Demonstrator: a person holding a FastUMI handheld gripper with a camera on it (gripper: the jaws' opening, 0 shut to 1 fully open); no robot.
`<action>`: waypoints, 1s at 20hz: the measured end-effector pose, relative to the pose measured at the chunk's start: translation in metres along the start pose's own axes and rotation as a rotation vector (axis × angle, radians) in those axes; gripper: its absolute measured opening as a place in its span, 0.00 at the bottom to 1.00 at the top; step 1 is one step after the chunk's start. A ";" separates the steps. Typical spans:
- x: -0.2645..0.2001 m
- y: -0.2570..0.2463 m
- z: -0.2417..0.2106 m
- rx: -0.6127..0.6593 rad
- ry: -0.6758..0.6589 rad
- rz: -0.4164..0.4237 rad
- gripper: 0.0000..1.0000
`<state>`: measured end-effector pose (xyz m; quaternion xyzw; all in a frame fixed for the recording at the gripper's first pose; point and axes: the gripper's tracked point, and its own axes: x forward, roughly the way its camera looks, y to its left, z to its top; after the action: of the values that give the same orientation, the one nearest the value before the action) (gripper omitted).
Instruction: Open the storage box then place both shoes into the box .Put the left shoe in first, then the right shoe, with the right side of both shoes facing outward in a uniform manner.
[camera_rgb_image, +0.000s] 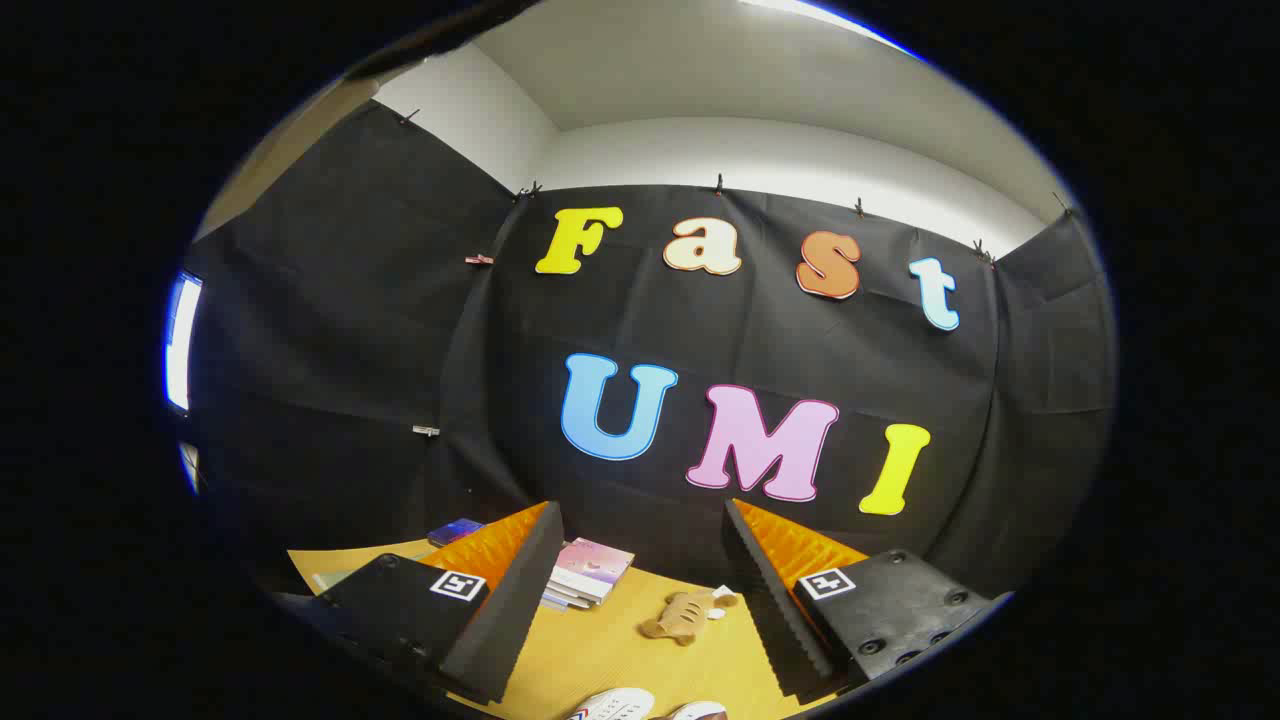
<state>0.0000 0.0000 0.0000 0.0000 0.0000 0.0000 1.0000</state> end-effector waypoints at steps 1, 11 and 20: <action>0.000 -0.001 -0.001 -0.004 0.005 -0.002 0.97; 0.000 -0.003 -0.011 0.013 0.030 -0.007 0.98; 0.001 0.003 -0.017 0.018 0.053 0.006 0.97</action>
<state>0.0011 0.0035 -0.0168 0.0091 0.0266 0.0031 0.9996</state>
